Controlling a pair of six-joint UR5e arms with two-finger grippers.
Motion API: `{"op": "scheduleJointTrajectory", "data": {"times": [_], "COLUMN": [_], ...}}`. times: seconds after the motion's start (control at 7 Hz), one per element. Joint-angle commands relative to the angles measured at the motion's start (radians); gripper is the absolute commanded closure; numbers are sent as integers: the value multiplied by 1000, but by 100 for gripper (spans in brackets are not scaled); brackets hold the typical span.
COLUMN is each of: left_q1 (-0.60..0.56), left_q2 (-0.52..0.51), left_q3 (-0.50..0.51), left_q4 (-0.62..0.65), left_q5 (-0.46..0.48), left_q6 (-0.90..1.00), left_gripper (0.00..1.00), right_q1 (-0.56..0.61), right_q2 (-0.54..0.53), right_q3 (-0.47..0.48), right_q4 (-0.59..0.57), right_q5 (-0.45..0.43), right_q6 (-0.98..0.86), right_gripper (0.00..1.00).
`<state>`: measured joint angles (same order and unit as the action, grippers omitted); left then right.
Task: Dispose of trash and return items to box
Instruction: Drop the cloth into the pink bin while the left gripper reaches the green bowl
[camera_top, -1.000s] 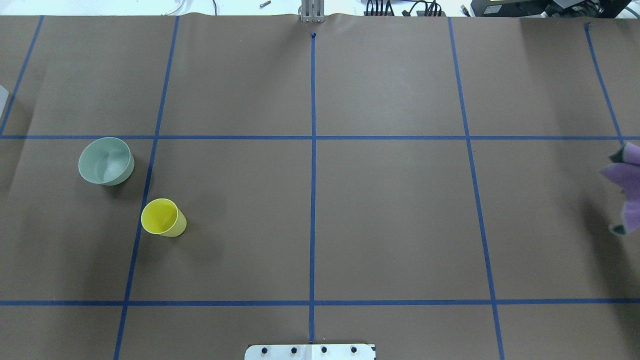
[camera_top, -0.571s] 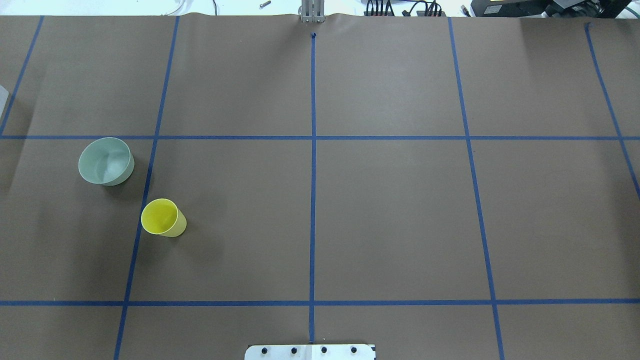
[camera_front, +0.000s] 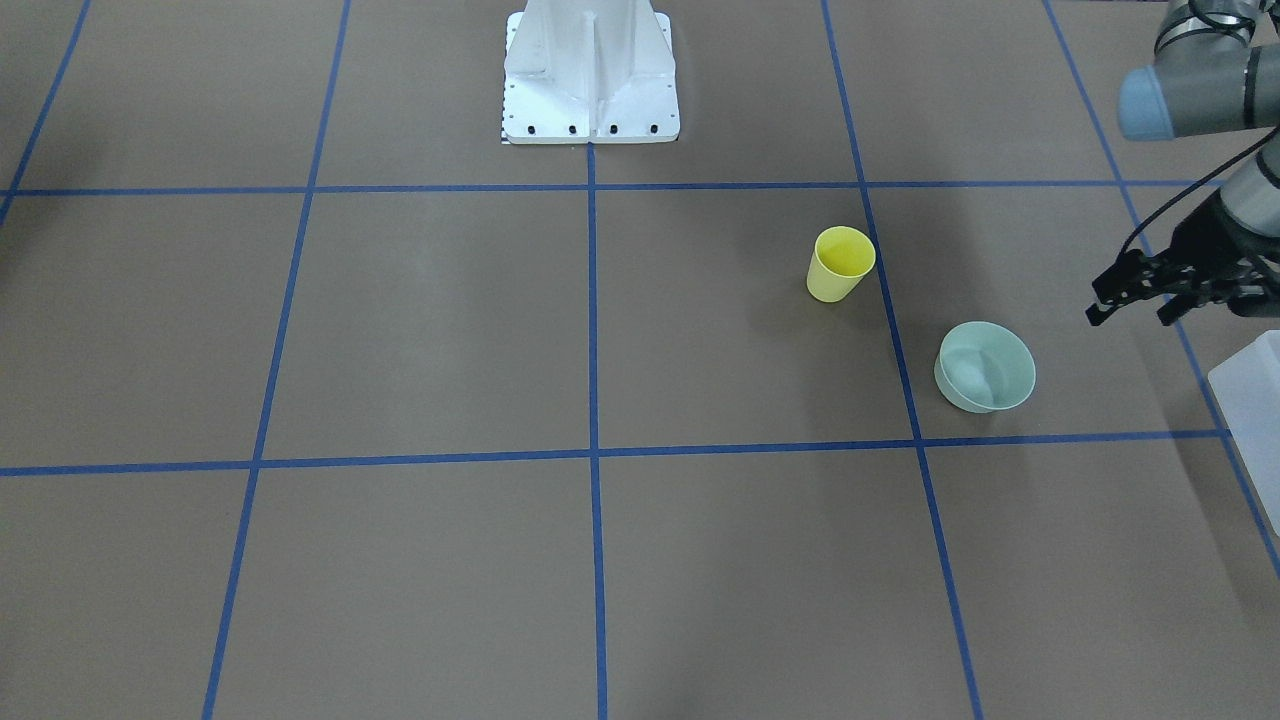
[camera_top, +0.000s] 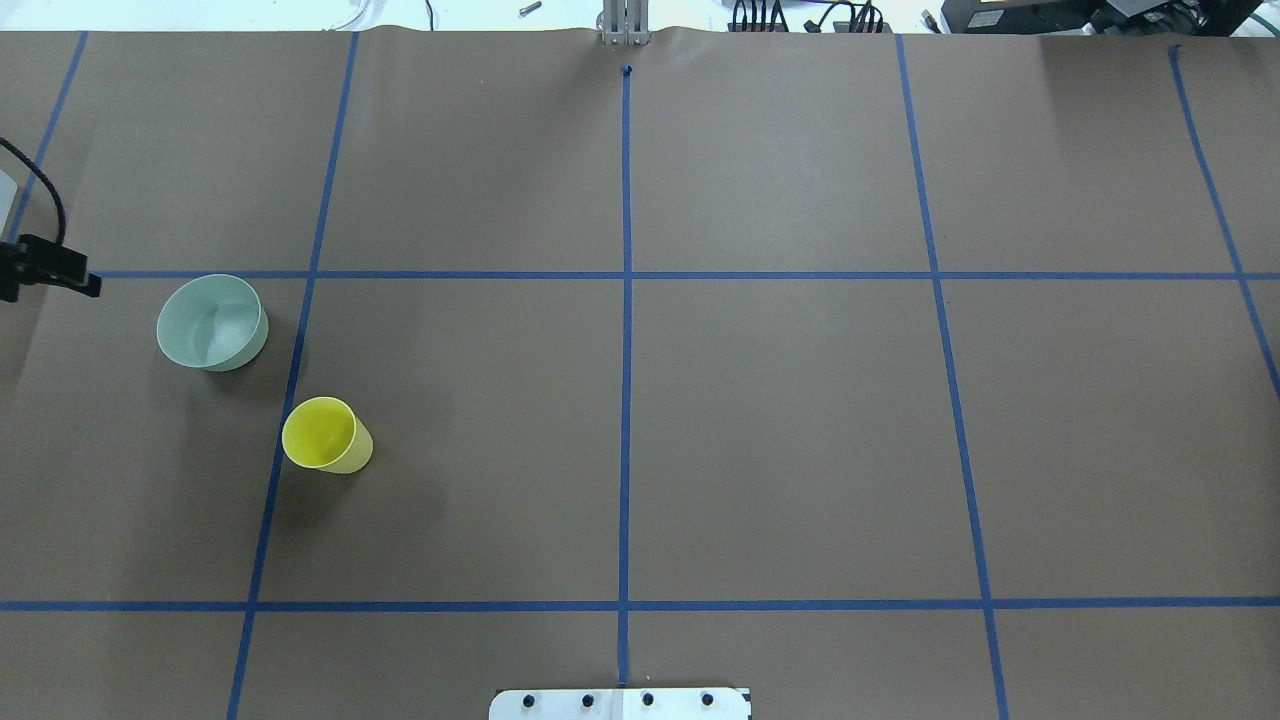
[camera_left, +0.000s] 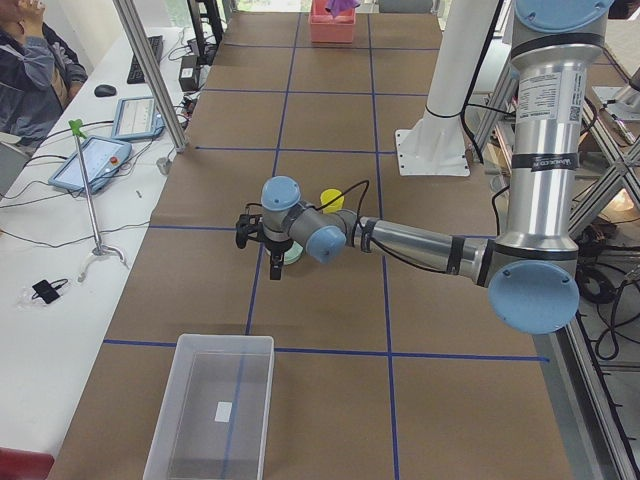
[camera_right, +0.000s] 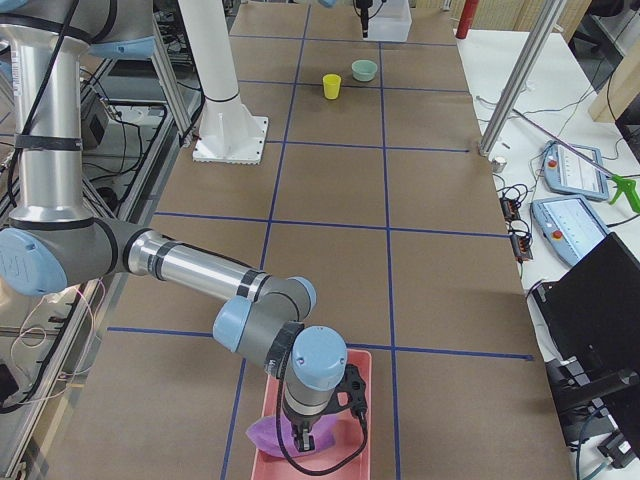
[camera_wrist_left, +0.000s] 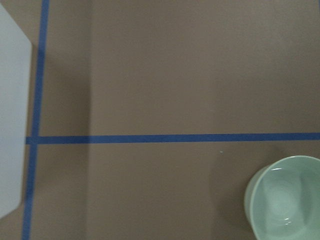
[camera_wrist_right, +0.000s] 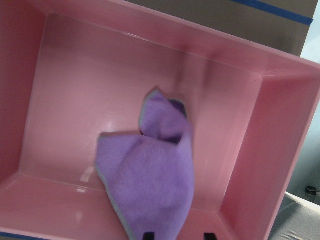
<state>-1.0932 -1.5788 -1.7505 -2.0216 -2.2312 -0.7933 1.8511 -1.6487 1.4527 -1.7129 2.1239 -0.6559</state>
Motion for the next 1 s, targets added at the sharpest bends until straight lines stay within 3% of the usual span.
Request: {"op": "scheduleJointTrajectory", "data": {"times": [0.0, 0.29, 0.57, 0.71, 0.86], "left_q1": [101, 101, 127, 148, 163], "left_q2": [-70, -157, -171, -173, -172], "left_q3": [59, 207, 235, 239, 246], "left_q4": [0, -16, -17, -17, -16], "left_q5": [82, 81, 76, 78, 74], "left_q6": [-93, -98, -95, -89, -83], "left_gripper": [2, 2, 3, 7, 19], "right_q1": [0, 0, 0, 0, 0], "right_q2": [-17, -34, -40, -40, -40], "right_q3": [0, -2, 2, 2, 0], "right_q4": [21, 21, 21, 21, 21], "right_q5": [8, 43, 56, 56, 56], "right_q6": [2, 4, 4, 4, 4], "right_gripper": [0, 0, 0, 0, 0]}}
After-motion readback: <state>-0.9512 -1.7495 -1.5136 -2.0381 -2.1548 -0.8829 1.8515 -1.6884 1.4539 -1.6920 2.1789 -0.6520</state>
